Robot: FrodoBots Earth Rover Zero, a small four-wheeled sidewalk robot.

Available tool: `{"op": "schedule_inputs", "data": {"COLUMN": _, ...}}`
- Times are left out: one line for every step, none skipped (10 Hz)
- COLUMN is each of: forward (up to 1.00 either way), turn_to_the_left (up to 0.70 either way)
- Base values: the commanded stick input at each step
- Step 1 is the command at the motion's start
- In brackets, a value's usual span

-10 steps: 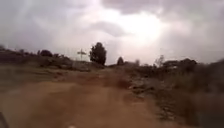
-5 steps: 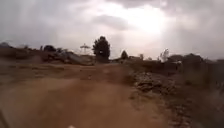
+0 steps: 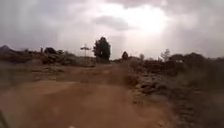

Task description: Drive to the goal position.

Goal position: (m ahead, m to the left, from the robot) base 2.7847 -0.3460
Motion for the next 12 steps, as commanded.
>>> {"op": "schedule_inputs", "data": {"forward": 0.5, "turn_to_the_left": 0.0}}
{"op": "schedule_inputs", "data": {"forward": 0.5, "turn_to_the_left": 0.0}}
{"op": "schedule_inputs", "data": {"forward": 0.5, "turn_to_the_left": 0.0}}
{"op": "schedule_inputs", "data": {"forward": 0.5, "turn_to_the_left": 0.0}}
{"op": "schedule_inputs", "data": {"forward": 0.5, "turn_to_the_left": 0.0}}
{"op": "schedule_inputs", "data": {"forward": 0.5, "turn_to_the_left": 0.0}}
{"op": "schedule_inputs", "data": {"forward": 0.5, "turn_to_the_left": 0.0}}
{"op": "schedule_inputs", "data": {"forward": 0.5, "turn_to_the_left": 0.0}}
{"op": "schedule_inputs", "data": {"forward": 0.5, "turn_to_the_left": 0.0}}
{"op": "schedule_inputs", "data": {"forward": 0.5, "turn_to_the_left": 0.0}}
{"op": "schedule_inputs", "data": {"forward": 0.5, "turn_to_the_left": 0.0}}
{"op": "schedule_inputs", "data": {"forward": 0.5, "turn_to_the_left": 0.0}}
